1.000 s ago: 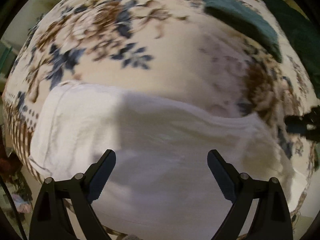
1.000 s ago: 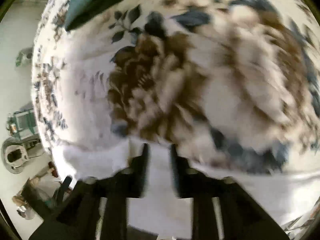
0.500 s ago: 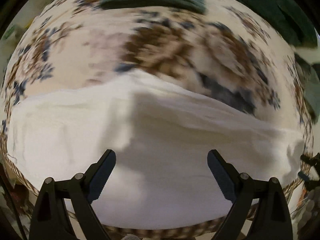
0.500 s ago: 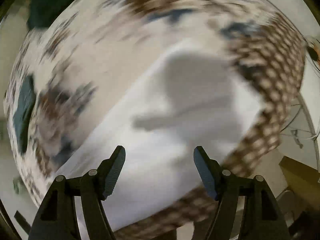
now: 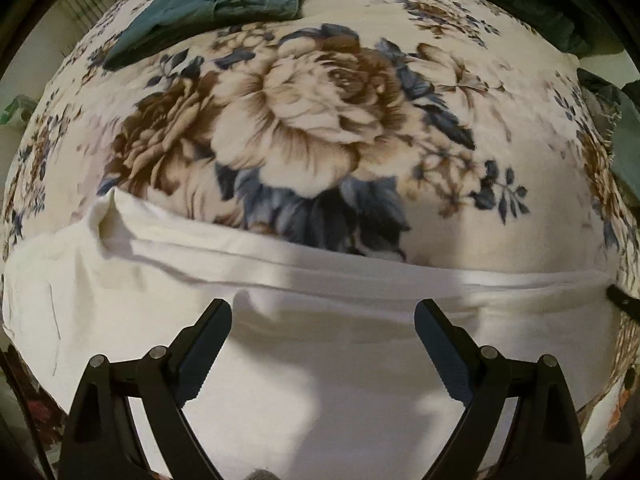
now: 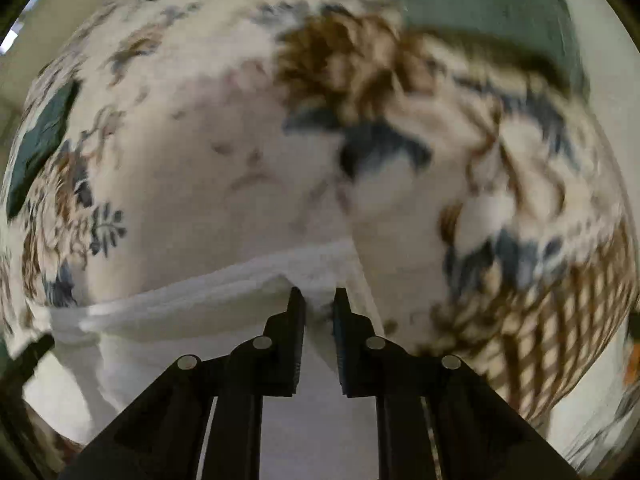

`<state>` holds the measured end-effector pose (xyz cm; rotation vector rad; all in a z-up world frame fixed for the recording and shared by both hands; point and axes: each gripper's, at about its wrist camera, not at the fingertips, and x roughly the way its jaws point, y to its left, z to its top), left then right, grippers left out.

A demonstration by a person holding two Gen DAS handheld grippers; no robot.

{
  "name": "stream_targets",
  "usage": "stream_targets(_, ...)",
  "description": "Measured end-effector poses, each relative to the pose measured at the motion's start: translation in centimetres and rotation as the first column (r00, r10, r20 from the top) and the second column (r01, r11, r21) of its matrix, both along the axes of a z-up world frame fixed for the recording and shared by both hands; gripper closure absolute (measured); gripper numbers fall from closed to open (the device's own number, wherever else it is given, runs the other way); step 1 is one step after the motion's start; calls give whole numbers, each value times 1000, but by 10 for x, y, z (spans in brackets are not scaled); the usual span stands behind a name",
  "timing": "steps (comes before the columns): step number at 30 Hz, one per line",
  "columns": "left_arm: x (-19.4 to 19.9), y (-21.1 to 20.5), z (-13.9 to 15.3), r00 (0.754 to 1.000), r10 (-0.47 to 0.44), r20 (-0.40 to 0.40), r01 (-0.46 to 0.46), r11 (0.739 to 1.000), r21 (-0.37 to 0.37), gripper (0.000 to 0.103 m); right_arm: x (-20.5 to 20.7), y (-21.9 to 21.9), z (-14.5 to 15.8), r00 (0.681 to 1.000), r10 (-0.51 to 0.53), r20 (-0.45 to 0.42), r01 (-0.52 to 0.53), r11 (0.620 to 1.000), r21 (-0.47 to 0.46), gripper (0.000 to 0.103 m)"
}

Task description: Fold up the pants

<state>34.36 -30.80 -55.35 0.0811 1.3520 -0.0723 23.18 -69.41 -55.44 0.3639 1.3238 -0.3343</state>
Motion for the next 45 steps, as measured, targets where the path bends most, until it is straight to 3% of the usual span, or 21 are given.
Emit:
stream_targets(4,4,0,4,1000,24,14,-24,1000,7,9,-6,-14,13,997,-56,57,56,998,12,89)
stream_targets(7,7,2,2,999,40,23,-41,999,24,9,6,-13,-12,996,-89,20,88,995,51,89)
stream_targets(10,9,3,-10,999,37,-1,-37,998,42,9,15,-20,-46,990,-116,-76,127,978,165,86)
stream_targets(11,9,3,-13,999,34,-15,-34,999,40,9,12,-25,-45,988,-133,-77,146,968,203,79)
stream_targets(13,3,6,-12,999,29,-21,-28,999,15,9,-5,-37,-32,979,-190,-76,204,943,264,52)
stream_targets(14,-2,7,-10,1000,21,-14,-21,1000,8,9,-16,-40,-24,975,-213,-56,221,938,267,32)
stream_targets(18,-31,12,-19,997,7,-75,-11,999,-52,9,-80,-44,2,949,-314,-2,301,907,294,29)
stream_targets(21,-44,18,-46,989,19,-149,-30,997,-70,9,-130,-38,-20,910,-415,-4,371,810,454,29)
stream_targets(25,-46,23,-65,988,27,-153,-45,992,-117,0,-157,-24,-86,838,-546,-1,408,624,667,29)
stream_targets(28,-41,18,-74,984,23,-178,-39,996,-84,0,-156,-17,-97,767,-634,99,340,532,775,29)
stream_targets(30,-37,12,-80,981,13,-194,-23,999,-49,0,-145,-11,-97,746,-649,150,281,511,812,29)
stream_targets(33,-33,8,-84,973,19,-230,-26,999,-27,0,-126,-1,-110,769,-625,134,285,524,803,29)
stream_targets(36,-24,8,-81,966,28,-256,-34,999,-22,0,-109,6,-119,765,-630,134,310,542,781,30)
stream_targets(37,-23,7,-77,967,34,-254,-42,999,-26,0,-104,10,-115,761,-631,148,318,563,763,35)
stream_targets(38,-21,9,-73,968,36,-248,-44,999,-30,0,-102,13,-111,767,-622,158,326,590,739,69)
stream_targets(39,-22,9,-69,971,36,-236,-44,999,-28,0,-98,15,-108,782,-603,158,336,621,708,90)
stream_targets(40,-23,9,-64,974,37,-222,-42,999,-18,0,-98,18,-100,790,-588,176,334,653,680,92)
stream_targets(45,-22,19,-44,984,45,-173,-47,999,-7,0,-109,23,-59,800,-552,235,331,732,595,96)
